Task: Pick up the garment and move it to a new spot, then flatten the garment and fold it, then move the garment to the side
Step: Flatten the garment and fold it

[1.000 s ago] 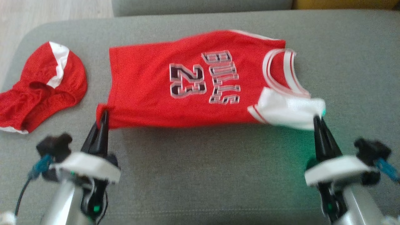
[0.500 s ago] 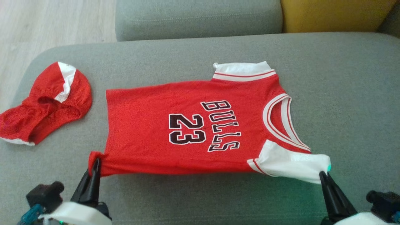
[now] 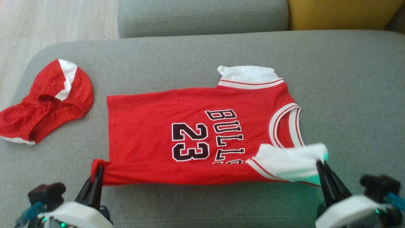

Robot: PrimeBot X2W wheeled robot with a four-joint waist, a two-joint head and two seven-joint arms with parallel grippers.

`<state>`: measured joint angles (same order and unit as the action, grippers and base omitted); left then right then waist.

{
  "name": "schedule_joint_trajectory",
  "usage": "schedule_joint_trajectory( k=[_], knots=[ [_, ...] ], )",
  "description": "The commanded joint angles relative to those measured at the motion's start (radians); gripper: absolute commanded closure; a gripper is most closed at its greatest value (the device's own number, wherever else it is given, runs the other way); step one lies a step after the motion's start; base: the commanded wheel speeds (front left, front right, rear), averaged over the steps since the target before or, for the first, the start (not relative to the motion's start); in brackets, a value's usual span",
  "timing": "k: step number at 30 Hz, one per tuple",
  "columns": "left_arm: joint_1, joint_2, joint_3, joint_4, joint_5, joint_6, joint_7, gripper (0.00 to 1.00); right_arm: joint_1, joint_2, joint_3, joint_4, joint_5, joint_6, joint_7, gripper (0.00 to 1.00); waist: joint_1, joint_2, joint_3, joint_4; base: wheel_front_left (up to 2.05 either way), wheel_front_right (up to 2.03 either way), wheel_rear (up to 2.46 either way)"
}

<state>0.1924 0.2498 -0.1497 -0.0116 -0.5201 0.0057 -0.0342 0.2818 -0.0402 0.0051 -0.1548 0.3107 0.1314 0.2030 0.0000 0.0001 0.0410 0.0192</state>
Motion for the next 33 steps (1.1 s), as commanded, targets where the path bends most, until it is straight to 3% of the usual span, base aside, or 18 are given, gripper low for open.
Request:
schedule_joint_trajectory(
  k=[1,10,20,21,22,23,24,28,33],
  knots=[
    [-0.080,0.010,0.033,-0.013,-0.010,-0.002,0.014,1.00,-0.101,-0.020,0.035,-0.005,-0.014,-0.001,-0.004,1.00,0.0000,-0.0001,0.019,0.007,0.00,0.00,0.00],
    [-0.194,0.001,0.016,0.112,-0.056,-0.034,0.061,1.00,-0.301,-0.074,0.079,0.196,-0.028,-0.001,-0.046,1.00,0.0000,-0.0001,0.096,0.029,0.00,0.00,0.00],
    [-0.322,-0.010,-0.003,0.270,-0.078,-0.083,0.034,1.00,-0.440,-0.094,0.096,0.360,-0.037,-0.001,-0.120,1.00,0.0000,-0.0001,0.155,0.039,0.00,0.00,0.00],
    [-0.331,-0.011,-0.007,0.289,-0.081,-0.087,0.033,0.95,-0.447,-0.091,0.097,0.374,-0.036,-0.001,-0.126,0.73,0.0000,-0.0001,0.157,0.039,0.00,0.00,0.00],
    [-0.339,-0.013,-0.012,0.306,-0.082,-0.091,0.031,0.62,-0.453,-0.088,0.095,0.389,-0.035,-0.001,-0.128,0.36,0.0000,-0.0001,0.158,0.040,0.00,0.00,0.00],
    [-0.345,-0.015,-0.015,0.321,-0.082,-0.093,0.026,0.21,-0.457,-0.086,0.096,0.400,-0.037,-0.001,-0.133,0.00,0.0000,-0.0001,0.158,0.039,0.00,0.00,0.00],
    [-0.348,-0.017,-0.018,0.334,-0.083,-0.096,0.021,0.00,-0.459,-0.084,0.097,0.408,-0.038,-0.001,-0.139,0.00,0.0000,-0.0001,0.157,0.039,0.00,0.00,0.00],
    [-0.339,-0.023,-0.022,0.362,-0.080,-0.096,-0.011,0.00,-0.453,-0.077,0.099,0.412,-0.051,-0.001,-0.179,0.00,0.0000,-0.0001,0.145,0.035,0.00,0.00,0.00],
    [-0.297,-0.017,-0.007,0.314,-0.025,-0.043,-0.122,0.00,-0.423,-0.064,0.083,0.345,-0.103,-0.001,-0.248,0.00,0.0000,-0.0001,0.113,0.031,0.00,0.00,0.00]
  ],
)
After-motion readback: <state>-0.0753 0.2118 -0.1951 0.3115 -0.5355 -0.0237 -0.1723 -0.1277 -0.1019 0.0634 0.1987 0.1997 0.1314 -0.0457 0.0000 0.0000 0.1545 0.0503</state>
